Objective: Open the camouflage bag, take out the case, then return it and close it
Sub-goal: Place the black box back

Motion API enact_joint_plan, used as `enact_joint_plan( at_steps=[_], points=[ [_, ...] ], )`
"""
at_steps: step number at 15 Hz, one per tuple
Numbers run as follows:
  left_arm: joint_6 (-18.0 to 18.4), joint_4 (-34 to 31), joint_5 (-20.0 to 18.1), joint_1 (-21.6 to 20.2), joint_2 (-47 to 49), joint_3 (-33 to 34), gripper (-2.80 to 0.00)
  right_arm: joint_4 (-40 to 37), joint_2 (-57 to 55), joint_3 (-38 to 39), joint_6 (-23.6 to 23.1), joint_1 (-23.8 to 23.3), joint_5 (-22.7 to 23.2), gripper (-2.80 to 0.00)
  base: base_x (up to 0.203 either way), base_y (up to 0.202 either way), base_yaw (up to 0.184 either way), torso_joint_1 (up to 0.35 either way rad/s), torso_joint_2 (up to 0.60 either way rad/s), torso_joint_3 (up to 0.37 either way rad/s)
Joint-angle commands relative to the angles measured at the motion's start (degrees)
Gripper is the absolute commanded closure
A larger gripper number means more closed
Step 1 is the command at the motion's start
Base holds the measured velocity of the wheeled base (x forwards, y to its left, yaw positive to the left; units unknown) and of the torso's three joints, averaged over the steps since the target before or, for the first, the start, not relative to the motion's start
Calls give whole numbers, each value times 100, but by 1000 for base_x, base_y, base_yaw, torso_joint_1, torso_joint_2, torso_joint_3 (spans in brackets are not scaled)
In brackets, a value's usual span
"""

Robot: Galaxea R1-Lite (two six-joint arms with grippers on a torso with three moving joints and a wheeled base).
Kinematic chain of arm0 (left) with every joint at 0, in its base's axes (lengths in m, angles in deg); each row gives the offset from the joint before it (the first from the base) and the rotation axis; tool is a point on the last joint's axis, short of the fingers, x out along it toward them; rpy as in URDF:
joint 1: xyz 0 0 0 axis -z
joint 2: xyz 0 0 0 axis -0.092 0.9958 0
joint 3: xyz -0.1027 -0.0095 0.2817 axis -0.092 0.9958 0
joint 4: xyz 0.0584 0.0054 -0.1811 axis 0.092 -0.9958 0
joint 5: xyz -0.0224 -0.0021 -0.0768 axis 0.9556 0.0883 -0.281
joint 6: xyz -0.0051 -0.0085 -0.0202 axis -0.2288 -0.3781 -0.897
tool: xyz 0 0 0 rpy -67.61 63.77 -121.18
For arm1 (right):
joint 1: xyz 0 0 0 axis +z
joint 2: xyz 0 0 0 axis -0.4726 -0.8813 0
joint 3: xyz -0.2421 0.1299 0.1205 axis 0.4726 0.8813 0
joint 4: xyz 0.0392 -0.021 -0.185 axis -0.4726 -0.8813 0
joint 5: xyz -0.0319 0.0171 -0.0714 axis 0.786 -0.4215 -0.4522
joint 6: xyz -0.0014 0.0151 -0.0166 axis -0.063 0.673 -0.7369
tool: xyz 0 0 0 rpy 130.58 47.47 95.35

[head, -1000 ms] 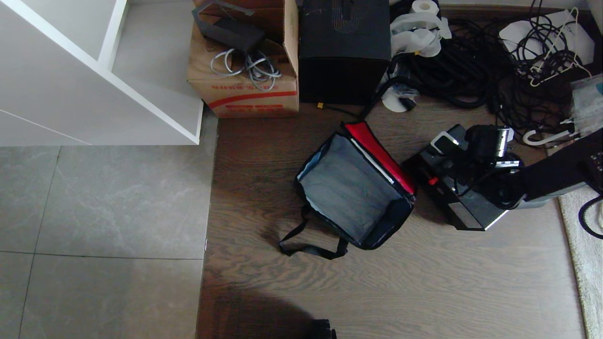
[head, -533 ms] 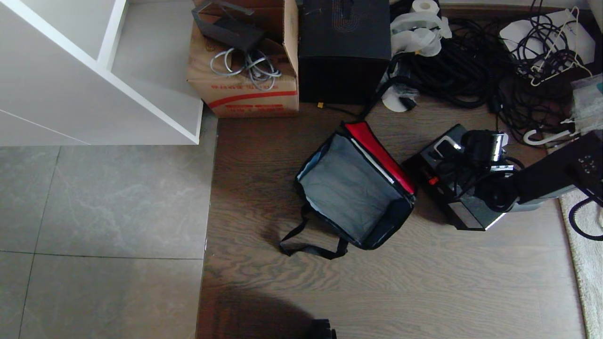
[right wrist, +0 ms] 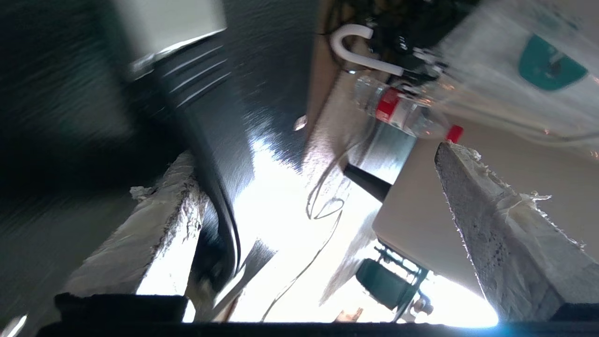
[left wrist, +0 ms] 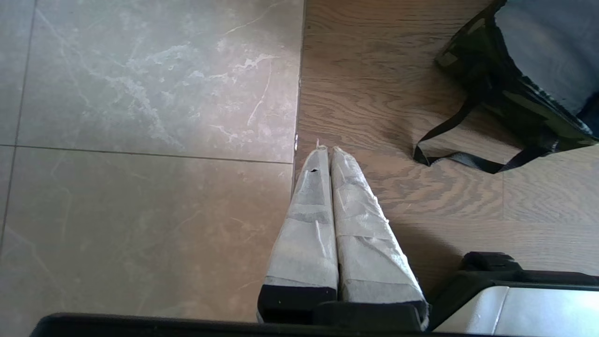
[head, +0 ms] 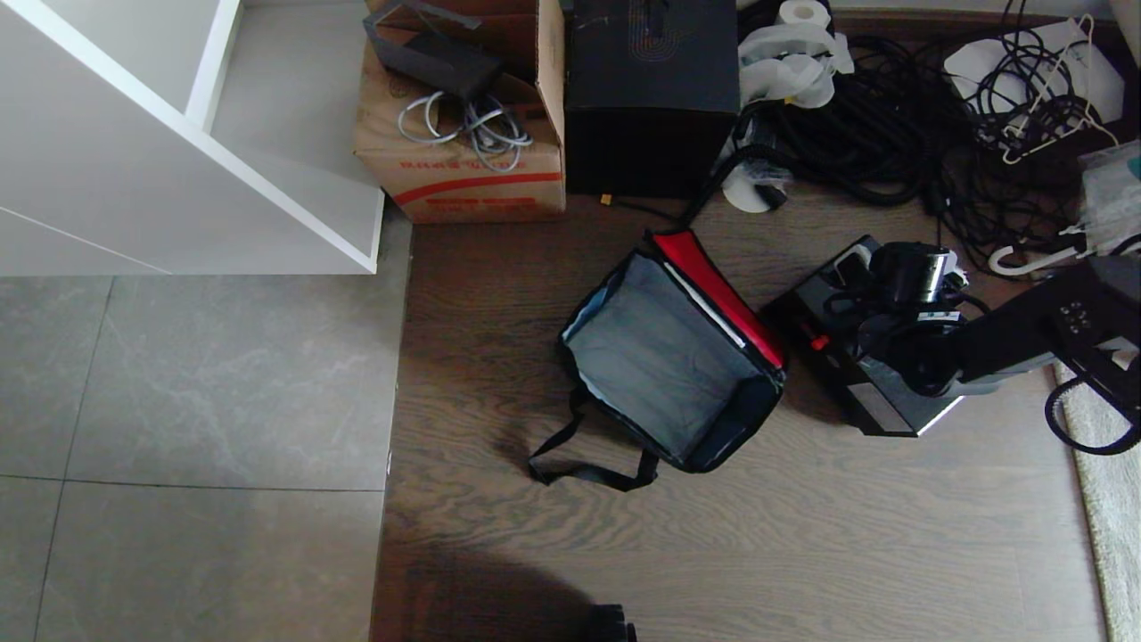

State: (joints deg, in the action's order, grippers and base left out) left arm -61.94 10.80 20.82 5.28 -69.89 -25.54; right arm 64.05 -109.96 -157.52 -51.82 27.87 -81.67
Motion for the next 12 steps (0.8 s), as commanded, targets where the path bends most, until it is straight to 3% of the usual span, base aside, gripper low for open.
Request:
enact_joint_plan(
  at_steps=[1, 5, 9, 12],
  points=[
    [-1, 1, 0, 0, 9, 0, 0, 59, -292, -243, -30, -107, -251, -280, 0, 0, 0, 0, 0, 0],
    [-1, 1, 0, 0, 3, 0, 0, -104, -648, -886, -60, -268, -312, -280, 0, 0, 0, 0, 0, 0],
    [-1, 1, 0, 0, 3, 0, 0, -809, -990, -1794, -45, -604, -331, -280, 0, 0, 0, 0, 0, 0],
    [-1, 1, 0, 0, 0, 0, 0, -1046, -1112, -1965, -48, -679, -324, -280, 0, 0, 0, 0, 0, 0]
  ],
)
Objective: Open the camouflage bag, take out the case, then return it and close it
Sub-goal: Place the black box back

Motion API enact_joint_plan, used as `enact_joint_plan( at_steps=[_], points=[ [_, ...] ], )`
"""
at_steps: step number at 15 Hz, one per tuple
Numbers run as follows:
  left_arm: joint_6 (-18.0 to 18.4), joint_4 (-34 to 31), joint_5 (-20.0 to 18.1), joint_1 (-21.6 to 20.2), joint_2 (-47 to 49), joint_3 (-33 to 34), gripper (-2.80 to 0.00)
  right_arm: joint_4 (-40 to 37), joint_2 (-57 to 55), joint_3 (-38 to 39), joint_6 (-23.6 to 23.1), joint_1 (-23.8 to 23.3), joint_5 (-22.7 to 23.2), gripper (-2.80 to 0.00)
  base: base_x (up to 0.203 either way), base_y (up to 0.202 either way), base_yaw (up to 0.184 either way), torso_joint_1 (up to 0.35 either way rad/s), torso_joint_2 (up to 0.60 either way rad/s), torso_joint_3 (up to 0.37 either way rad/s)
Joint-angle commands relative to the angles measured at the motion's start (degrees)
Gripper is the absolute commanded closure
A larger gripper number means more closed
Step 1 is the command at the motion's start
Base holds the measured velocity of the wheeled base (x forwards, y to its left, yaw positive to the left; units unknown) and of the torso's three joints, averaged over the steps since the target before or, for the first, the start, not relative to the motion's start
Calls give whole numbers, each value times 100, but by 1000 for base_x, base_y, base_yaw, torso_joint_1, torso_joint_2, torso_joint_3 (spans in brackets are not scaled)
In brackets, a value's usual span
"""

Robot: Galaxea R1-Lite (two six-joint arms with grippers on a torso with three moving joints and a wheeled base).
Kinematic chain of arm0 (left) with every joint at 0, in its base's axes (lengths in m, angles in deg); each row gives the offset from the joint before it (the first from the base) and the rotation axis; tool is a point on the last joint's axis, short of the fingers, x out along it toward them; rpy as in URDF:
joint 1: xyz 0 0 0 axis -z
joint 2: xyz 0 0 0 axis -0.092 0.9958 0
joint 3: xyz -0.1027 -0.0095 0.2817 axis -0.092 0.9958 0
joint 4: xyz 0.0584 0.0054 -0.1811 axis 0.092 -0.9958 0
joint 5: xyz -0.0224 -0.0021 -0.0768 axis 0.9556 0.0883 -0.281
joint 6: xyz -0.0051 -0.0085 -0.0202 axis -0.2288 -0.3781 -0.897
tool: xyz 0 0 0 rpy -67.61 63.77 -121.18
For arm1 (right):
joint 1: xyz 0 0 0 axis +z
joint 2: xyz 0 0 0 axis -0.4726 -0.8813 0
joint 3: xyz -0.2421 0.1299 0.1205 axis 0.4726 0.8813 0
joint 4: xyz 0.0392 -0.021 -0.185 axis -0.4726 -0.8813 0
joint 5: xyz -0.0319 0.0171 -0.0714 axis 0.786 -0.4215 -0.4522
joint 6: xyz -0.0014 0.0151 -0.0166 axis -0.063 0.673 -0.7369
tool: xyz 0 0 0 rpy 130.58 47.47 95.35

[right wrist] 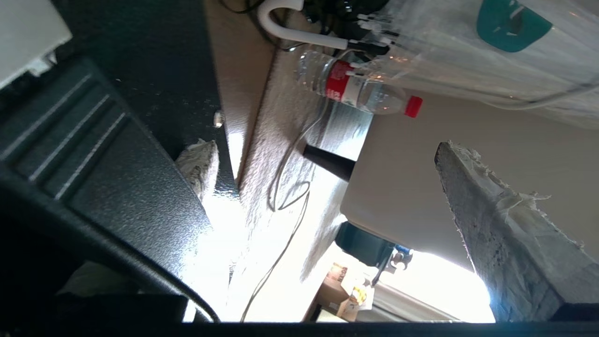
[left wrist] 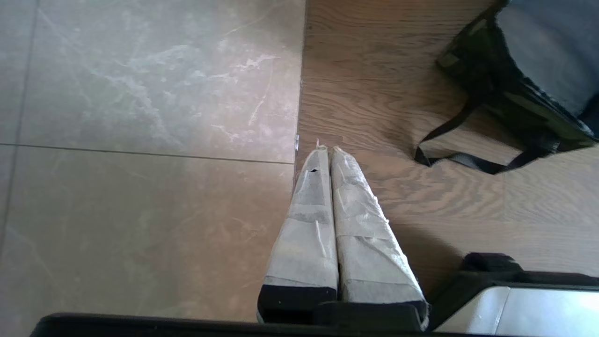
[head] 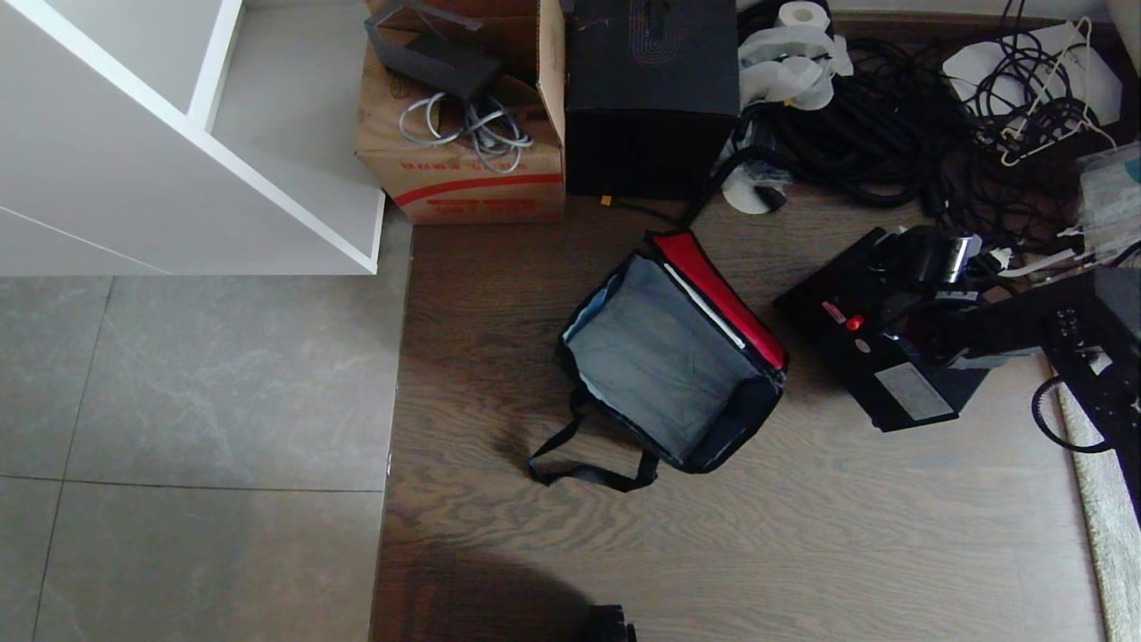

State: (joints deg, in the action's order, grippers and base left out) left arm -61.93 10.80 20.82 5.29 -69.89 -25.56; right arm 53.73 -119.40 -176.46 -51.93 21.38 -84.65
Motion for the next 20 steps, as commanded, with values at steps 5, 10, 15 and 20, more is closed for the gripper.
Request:
enact_joint_plan(
  at_steps=[5, 10, 15, 20],
  points=[
    [-3, 1, 0, -1, 0, 2, 0, -11, -53, 270, -3, -7, -25, 0, 0, 0, 0, 0, 0, 0],
    [-3, 1, 0, -1, 0, 2, 0, 46, 151, 363, 117, 152, -35, 0, 0, 0, 0, 0, 0, 0],
    [-3, 1, 0, -1, 0, 2, 0, 76, 643, 615, 415, 408, -35, 0, 0, 0, 0, 0, 0, 0],
    [-3, 1, 0, -1, 0, 2, 0, 76, 1409, 1024, 384, 532, -29, 0, 0, 0, 0, 0, 0, 0]
  ],
)
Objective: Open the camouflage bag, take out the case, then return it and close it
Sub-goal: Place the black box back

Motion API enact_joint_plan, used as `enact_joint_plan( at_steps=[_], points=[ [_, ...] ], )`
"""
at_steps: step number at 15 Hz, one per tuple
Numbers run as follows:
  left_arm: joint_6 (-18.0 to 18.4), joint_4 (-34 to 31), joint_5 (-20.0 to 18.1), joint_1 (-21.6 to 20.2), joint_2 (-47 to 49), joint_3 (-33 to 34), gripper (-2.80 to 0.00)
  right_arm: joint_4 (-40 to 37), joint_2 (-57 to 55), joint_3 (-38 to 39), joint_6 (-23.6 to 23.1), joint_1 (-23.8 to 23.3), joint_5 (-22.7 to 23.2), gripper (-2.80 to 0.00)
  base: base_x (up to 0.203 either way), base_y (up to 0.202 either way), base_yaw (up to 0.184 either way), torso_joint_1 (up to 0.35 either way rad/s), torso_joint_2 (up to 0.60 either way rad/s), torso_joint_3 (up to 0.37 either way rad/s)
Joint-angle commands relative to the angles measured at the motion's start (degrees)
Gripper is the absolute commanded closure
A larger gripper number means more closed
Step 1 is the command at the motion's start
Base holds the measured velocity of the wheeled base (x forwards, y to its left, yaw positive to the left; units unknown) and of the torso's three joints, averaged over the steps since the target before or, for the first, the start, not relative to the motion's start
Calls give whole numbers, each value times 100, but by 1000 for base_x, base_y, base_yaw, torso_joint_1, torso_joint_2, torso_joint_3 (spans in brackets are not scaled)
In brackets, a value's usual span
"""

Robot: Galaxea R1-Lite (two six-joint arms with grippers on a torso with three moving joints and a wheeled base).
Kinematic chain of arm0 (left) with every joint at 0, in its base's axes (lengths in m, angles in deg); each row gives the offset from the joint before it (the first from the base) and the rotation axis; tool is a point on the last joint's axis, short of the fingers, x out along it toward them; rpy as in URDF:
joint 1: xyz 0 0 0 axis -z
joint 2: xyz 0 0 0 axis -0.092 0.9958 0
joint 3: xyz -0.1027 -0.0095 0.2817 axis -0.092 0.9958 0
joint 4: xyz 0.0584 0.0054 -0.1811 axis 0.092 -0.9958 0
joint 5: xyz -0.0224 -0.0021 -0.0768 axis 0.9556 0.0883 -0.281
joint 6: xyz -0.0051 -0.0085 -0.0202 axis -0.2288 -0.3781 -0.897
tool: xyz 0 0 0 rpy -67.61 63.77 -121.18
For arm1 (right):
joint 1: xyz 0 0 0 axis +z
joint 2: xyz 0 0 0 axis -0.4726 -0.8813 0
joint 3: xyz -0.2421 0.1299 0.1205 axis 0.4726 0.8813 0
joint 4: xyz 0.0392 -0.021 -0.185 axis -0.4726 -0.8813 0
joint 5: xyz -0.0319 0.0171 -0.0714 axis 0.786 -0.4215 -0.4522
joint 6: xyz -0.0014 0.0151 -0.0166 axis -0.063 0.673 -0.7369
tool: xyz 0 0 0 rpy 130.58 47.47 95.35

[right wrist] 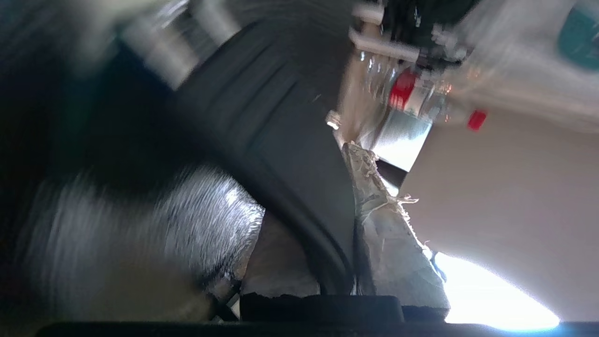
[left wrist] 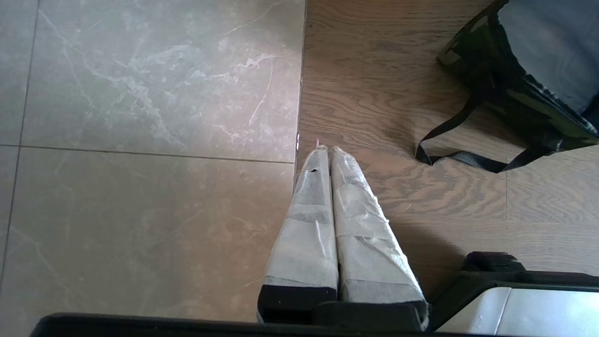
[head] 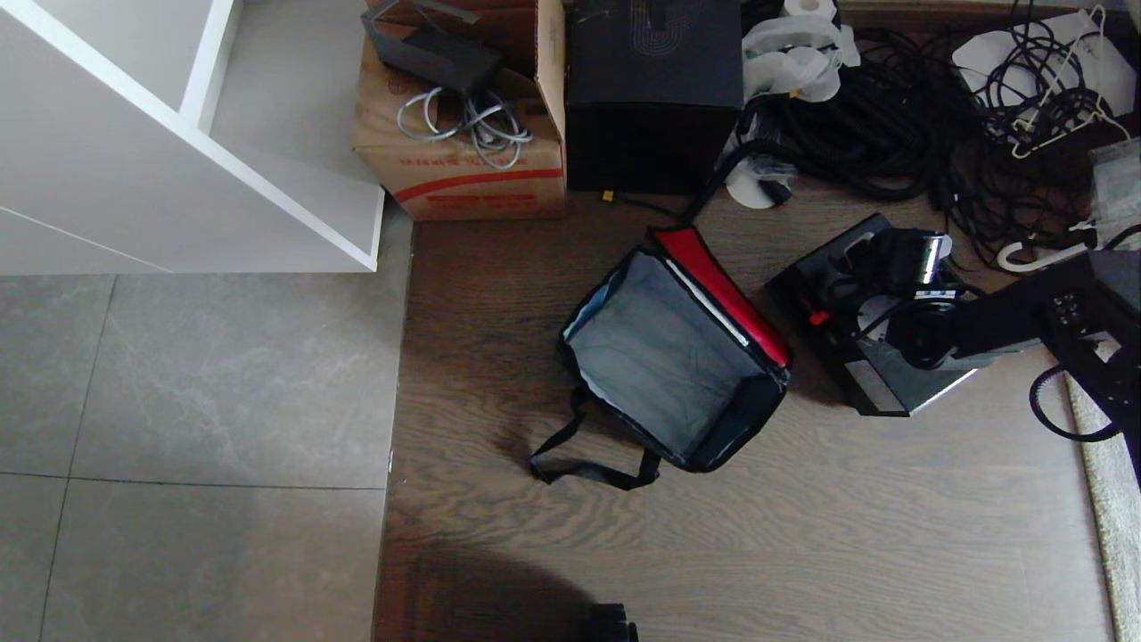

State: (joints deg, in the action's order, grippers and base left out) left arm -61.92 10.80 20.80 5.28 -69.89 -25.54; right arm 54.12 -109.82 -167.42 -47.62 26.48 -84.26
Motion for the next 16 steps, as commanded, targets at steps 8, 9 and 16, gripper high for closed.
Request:
enact_joint_plan(
  at_steps=[8, 9, 16],
  points=[
    [-4, 1, 2, 0, 0, 0, 0, -28, 1553, 734, -274, 443, -58, 0, 0, 0, 0, 0, 0, 0],
    [-4, 1, 2, 0, 0, 0, 0, -32, 1710, 835, -280, 521, -60, 0, 0, 0, 0, 0, 0, 0],
    [-4, 1, 2, 0, 0, 0, 0, -360, 2730, 1597, -323, 1158, -89, 0, 0, 0, 0, 0, 0, 0]
  ],
)
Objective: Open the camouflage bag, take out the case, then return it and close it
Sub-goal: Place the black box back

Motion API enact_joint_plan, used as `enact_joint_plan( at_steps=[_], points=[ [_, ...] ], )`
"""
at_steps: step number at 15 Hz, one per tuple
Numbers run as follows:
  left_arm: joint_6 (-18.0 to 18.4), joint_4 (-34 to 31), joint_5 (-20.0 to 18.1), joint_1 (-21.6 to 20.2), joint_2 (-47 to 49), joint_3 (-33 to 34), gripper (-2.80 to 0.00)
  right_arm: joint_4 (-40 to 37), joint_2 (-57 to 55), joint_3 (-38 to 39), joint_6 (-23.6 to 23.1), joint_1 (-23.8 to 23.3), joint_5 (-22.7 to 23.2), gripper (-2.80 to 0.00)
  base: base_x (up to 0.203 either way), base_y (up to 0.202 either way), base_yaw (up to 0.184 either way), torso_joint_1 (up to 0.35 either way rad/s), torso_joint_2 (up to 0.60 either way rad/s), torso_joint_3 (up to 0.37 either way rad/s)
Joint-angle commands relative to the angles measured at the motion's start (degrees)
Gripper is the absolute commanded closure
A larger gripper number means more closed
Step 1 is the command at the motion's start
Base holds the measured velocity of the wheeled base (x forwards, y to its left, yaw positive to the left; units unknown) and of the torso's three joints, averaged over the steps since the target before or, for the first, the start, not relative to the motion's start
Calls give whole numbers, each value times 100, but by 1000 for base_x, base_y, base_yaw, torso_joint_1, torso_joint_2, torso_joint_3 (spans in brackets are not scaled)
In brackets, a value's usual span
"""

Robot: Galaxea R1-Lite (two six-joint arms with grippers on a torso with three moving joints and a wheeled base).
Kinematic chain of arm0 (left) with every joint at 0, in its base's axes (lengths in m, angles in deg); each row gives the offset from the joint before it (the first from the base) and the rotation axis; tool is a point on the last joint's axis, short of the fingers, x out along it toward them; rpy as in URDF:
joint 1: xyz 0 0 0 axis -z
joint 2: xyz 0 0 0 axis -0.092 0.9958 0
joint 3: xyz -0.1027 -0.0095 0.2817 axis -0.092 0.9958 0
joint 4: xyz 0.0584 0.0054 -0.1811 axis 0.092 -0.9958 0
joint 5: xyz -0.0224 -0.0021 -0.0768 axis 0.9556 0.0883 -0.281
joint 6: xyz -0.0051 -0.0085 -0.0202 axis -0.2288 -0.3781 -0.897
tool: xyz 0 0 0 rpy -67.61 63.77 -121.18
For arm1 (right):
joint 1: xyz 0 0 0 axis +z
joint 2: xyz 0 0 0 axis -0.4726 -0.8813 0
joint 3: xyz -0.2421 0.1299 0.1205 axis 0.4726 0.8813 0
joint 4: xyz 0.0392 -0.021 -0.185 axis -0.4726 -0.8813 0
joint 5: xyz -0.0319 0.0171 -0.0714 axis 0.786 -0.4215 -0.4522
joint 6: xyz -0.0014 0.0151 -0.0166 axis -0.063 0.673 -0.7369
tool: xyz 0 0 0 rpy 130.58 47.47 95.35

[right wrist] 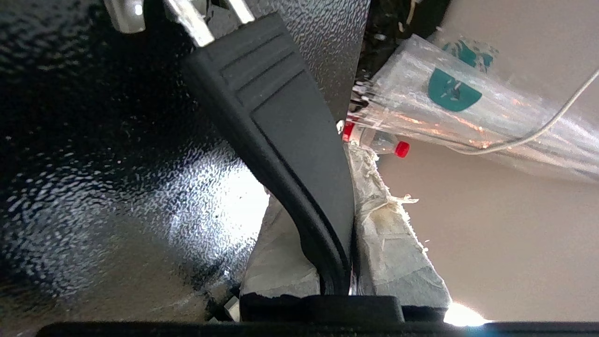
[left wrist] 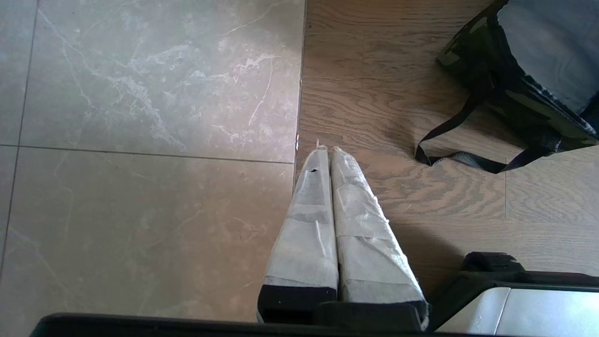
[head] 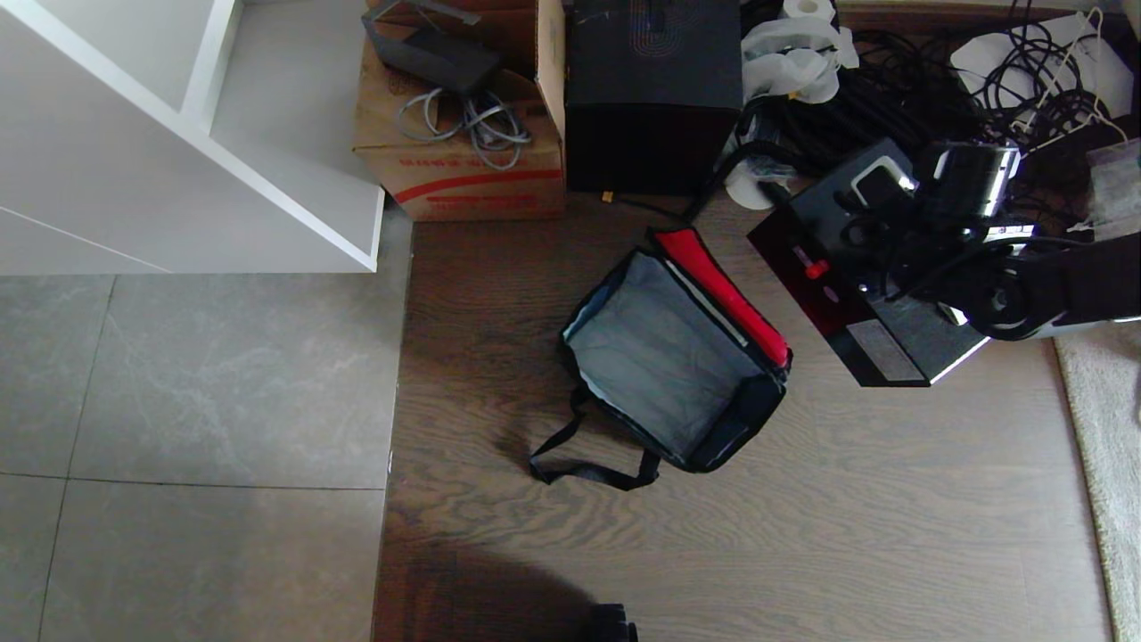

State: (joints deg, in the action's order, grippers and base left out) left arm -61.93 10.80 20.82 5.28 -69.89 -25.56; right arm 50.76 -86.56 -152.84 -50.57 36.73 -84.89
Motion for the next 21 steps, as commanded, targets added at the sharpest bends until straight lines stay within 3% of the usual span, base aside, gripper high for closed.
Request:
enact_joint_plan(
  at_steps=[1, 14, 21],
  points=[
    [-3, 1, 0, 0, 0, 2, 0, -60, 518, 211, -30, 276, -43, 0, 0, 0, 0, 0, 0, 0],
    [-3, 1, 0, 0, 0, 2, 0, -236, 1039, 882, -17, 1989, -997, 0, 0, 0, 0, 0, 0, 0],
    [-3, 1, 0, 0, 0, 2, 0, -236, 901, 1059, 59, 2600, -1232, 0, 0, 0, 0, 0, 0, 0]
  ],
)
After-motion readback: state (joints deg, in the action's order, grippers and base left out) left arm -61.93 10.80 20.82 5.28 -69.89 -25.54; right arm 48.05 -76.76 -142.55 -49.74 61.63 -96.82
